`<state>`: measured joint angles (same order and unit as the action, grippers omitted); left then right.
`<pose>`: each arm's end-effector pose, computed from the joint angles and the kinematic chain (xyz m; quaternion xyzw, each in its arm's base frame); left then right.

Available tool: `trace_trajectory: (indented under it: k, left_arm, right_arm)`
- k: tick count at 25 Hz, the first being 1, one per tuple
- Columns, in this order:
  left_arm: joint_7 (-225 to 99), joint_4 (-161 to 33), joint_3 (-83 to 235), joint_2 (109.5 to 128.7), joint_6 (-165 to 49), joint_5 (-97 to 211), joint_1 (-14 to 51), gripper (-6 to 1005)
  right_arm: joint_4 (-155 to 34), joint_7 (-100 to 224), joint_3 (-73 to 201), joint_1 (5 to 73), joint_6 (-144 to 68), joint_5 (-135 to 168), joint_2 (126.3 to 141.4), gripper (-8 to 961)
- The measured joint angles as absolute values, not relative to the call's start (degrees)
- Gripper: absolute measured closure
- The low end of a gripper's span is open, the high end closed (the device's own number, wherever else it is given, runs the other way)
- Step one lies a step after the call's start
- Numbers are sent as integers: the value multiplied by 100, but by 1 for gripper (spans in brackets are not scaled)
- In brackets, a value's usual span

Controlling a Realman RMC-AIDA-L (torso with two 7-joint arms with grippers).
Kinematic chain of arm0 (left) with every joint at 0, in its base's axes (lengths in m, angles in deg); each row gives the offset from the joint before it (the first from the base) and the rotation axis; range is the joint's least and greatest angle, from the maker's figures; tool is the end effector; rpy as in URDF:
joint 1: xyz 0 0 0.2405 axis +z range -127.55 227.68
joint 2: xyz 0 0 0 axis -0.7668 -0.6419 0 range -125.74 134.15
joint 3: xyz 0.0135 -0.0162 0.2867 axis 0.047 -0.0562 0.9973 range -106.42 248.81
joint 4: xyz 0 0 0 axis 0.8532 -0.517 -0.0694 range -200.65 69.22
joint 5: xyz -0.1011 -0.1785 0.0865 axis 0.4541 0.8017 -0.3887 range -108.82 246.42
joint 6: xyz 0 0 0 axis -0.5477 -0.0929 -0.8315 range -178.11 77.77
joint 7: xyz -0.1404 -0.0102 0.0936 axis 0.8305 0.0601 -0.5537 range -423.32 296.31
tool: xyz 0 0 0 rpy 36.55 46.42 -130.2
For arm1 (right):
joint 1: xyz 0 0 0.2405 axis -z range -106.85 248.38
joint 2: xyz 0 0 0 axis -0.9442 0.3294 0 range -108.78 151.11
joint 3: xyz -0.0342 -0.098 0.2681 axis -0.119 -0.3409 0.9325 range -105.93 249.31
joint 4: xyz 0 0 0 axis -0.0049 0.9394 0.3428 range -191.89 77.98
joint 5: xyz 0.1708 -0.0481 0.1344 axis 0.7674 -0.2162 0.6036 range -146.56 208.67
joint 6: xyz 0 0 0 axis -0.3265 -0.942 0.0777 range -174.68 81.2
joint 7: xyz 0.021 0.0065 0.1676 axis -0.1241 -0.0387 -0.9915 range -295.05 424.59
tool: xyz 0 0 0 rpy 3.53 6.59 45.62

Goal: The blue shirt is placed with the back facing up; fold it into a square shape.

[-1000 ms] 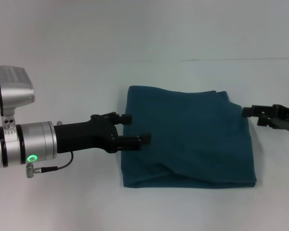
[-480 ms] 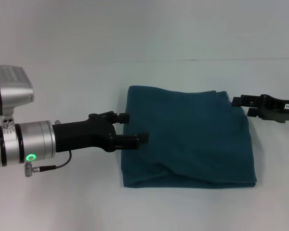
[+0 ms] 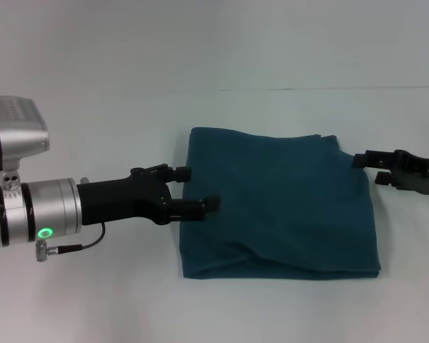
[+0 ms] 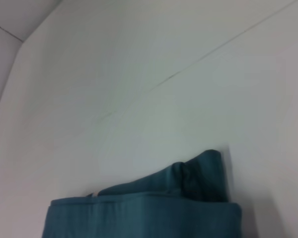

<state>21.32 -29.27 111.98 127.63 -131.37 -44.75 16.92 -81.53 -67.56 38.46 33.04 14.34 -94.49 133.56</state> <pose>-0.2579 0.3802 -0.0740 -0.9192 -0.2686 -0.2548 0.1340 0.3532 0.4342 -0.0117 -0.6848 0.6609 0.2072 0.2267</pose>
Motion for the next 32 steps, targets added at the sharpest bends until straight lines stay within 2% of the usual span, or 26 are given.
trace_trajectory:
  k: [7,15,20,29,32]
  left_arm:
    - [2130,-2928,11223,12761,-13114,-4475,1684,63]
    - [2113,-2946,11232,12754,-13052,-4506,1690,62]
    - [2113,-2953,11234,12751,-13049,-4497,1693,63]
    - [2113,-2960,11224,12751,-13049,-4486,1693,62]
    - [2113,-2960,11208,12751,-13043,-4481,1692,62]
  right_arm:
    - [-8117,-6704,3849,3242,1178,-9433,13552,161]
    - [-8115,-6682,3900,3247,1078,-9253,13605,196]
    - [-8112,-6254,3893,3231,854,-9064,13701,400]
    - [-8110,-5690,3871,3222,600,-8727,13815,648]
    - [-8147,-5580,3871,3217,588,-8632,13818,772]
